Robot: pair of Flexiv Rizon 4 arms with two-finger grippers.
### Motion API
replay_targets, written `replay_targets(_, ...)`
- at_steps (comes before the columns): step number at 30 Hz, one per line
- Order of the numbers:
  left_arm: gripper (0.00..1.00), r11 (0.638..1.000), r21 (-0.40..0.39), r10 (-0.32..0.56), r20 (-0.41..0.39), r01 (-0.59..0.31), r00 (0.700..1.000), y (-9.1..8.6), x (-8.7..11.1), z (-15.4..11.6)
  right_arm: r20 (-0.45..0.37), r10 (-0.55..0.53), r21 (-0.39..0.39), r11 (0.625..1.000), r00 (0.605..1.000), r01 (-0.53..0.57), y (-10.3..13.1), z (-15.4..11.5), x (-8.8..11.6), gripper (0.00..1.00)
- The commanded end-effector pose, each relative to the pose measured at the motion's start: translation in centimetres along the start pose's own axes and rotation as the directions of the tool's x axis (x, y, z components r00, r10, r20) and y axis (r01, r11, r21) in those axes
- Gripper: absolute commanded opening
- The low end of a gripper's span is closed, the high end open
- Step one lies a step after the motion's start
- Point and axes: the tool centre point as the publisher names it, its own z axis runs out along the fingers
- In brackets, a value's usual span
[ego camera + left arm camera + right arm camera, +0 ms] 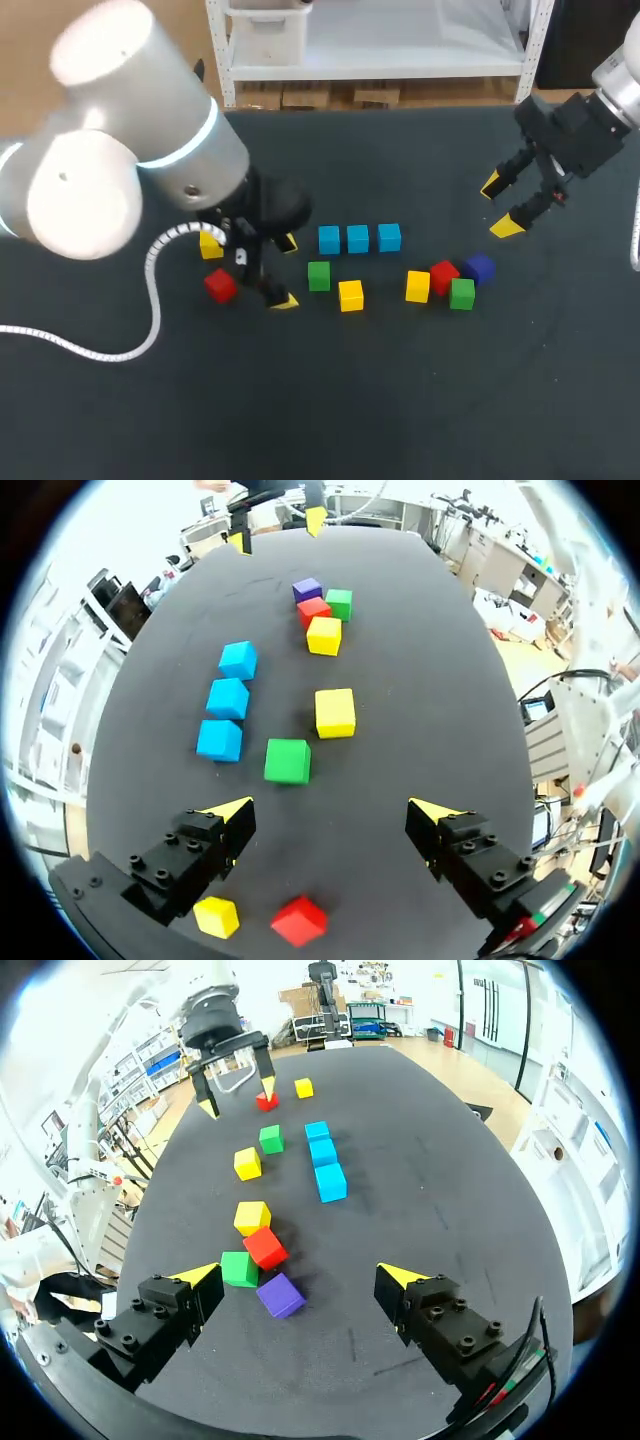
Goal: Place the blue cubes, place green cubes on the blue cubes, place the yellow cubes on the green cubes, then place the red cubes on the yellow cubes, and place purple cube on the red cubes.
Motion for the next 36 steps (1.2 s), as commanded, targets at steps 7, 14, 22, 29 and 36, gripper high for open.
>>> replay_targets(7, 1.0, 1.0, 0.002, 0.012, -0.027, -0.012, 1.0, 1.5, -1.1, 2.4, 0.001, -0.001, 0.0, 1.0, 1.0, 0.001, 0.0, 0.0, 0.0, 1.0)
replay_targets(14, 1.0, 0.999, 0.004, 0.036, -0.041, -0.036, 0.998, 2.6, -1.1, 3.7, 0.001, -0.001, 0.0, 1.0, 1.0, 0.001, 0.0, 0.0, 0.0, 1.0)
replay_targets(22, 0.93, 0.999, 0.009, 0.044, -0.033, -0.044, 0.998, 3.1, -1.1, 4.4, 0.001, -0.001, 0.0, 1.0, 1.0, 0.001, 0.0, 0.0, 0.0, 1.0)
replay_targets(29, 0.63, 0.999, 0.02, 0.049, -0.032, -0.049, 0.998, 3.3, -1.0, 4.9, 0.001, -0.001, 0.0, 1.0, 1.0, 0.001, 0.0, 0.0, 0.0, 1.0)
replay_targets(36, 0.45, 0.999, 0.025, 0.044, -0.033, -0.044, 0.998, 3.3, -0.9, 5.0, 0.001, -0.001, 0.0, 1.0, 1.0, 0.001, 0.0, 0.0, 0.0, 1.0)
